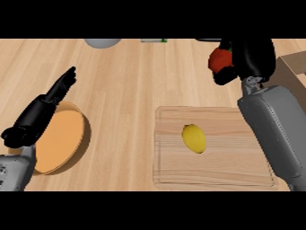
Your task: Pick the bell pepper from the cutting board and place it in the cardboard box
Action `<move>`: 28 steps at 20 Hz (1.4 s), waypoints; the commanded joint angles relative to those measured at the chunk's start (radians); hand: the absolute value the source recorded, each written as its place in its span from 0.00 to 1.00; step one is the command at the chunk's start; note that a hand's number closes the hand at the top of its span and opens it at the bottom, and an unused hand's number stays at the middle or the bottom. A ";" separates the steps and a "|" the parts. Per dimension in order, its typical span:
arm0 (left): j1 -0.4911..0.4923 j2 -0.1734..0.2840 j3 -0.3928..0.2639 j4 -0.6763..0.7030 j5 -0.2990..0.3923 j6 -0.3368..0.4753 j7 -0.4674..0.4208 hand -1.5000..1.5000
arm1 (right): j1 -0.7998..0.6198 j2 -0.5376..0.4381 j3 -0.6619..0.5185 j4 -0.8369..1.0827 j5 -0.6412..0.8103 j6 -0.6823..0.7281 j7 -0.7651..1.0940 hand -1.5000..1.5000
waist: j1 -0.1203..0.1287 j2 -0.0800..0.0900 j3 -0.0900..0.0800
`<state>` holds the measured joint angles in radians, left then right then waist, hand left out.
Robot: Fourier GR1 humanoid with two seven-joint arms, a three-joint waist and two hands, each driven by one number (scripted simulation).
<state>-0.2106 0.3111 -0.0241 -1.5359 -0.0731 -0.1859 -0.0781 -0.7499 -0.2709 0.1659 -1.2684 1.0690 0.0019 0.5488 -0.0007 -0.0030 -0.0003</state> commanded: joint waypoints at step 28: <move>0.039 -0.042 0.008 -0.024 -0.050 -0.003 -0.026 0.50 | 0.162 -0.465 -0.507 0.339 -0.262 0.315 -0.189 1.00 | -0.001 0.004 0.000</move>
<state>-0.2022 0.2791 -0.0103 -1.5677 -0.1029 -0.1989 -0.0614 -0.6441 -0.6903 -0.3174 -0.9817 0.8526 0.2299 0.4347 0.0020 0.0011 0.0002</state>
